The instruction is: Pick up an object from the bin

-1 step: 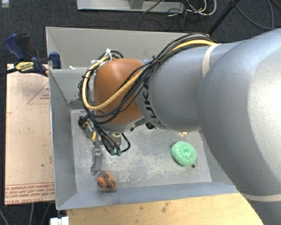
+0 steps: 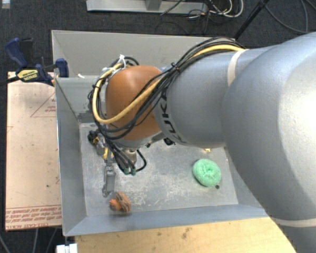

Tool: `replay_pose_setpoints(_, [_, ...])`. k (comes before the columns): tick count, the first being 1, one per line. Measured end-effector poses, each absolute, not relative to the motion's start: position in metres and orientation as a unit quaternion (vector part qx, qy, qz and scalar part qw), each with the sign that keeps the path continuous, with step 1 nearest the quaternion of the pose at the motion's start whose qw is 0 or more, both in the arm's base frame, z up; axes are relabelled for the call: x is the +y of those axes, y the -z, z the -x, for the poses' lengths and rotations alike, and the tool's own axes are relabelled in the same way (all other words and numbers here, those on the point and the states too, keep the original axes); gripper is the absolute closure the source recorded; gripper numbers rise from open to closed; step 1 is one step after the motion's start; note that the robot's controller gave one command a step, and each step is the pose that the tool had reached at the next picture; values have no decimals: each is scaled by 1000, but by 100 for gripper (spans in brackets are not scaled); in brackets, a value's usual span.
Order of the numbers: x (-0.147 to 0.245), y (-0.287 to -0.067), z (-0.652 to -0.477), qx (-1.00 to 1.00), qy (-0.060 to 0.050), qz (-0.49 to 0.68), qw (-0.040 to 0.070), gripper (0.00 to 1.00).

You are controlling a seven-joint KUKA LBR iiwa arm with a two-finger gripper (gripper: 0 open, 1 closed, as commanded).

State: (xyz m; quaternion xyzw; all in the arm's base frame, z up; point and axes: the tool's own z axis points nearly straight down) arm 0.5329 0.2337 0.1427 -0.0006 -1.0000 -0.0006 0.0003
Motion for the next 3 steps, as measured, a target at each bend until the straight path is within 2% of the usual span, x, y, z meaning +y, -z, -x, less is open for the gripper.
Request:
replay_pose_setpoints(1, [215, -161, -543, -1000, 1, 28, 0, 0])
replay_pose_setpoints(2, [218, -143, -571, -997, 3, 81, -6, 0])
replay_pose_setpoints(3, [193, -121, -585, -996, 1, 89, 0, 0])
